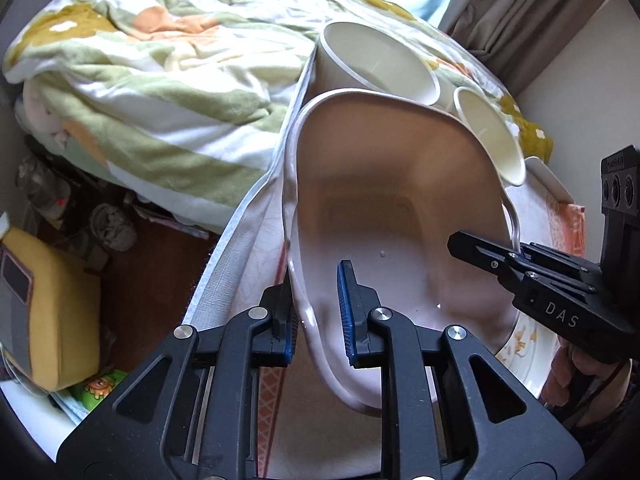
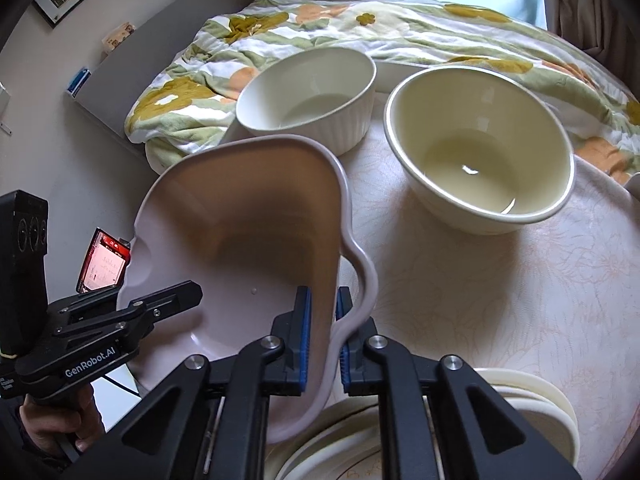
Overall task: Organize plates and bowls
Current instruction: 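Grasp the rim of the pink square dish with the right gripper, then carry the pink dish onto the floral runner and open the right gripper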
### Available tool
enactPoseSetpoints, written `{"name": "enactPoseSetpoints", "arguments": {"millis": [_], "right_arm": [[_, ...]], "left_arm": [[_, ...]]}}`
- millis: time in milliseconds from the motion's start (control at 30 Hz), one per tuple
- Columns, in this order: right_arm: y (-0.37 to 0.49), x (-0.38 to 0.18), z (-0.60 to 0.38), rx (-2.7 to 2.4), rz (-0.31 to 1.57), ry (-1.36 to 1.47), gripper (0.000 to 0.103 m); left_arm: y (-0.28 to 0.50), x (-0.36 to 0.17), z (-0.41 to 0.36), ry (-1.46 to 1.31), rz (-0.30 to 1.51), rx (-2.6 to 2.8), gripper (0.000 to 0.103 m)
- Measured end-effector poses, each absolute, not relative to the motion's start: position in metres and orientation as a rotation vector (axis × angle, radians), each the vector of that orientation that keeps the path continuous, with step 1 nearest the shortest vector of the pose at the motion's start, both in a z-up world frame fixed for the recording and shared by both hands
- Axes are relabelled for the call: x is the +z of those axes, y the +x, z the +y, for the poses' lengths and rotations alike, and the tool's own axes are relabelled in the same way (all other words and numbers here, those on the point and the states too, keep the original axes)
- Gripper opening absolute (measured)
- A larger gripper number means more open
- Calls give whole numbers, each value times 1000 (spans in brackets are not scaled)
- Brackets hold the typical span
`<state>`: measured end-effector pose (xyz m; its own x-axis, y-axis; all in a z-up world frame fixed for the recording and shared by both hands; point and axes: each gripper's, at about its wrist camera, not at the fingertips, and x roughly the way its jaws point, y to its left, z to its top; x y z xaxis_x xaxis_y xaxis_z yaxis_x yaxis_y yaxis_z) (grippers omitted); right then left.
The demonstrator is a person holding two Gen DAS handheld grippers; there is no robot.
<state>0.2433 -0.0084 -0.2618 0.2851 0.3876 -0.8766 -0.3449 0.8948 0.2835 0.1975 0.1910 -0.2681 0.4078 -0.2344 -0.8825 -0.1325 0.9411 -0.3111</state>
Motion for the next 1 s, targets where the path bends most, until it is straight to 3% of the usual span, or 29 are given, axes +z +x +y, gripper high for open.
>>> {"name": "enactPoseSetpoints", "arguments": {"millis": [233, 467, 733, 1000], "right_arm": [[212, -218, -53, 464, 1095, 124, 11], [175, -166, -139, 380, 1016, 166, 11], [131, -146, -248, 248, 984, 173, 11], [106, -185, -332, 156, 1034, 208, 11]], "left_arm": [[190, -202, 139, -256, 1068, -122, 16], [176, -159, 30, -188, 1027, -212, 16], [159, -161, -100, -197, 1063, -366, 16], [153, -212, -194, -175, 1158, -416, 16]]}}
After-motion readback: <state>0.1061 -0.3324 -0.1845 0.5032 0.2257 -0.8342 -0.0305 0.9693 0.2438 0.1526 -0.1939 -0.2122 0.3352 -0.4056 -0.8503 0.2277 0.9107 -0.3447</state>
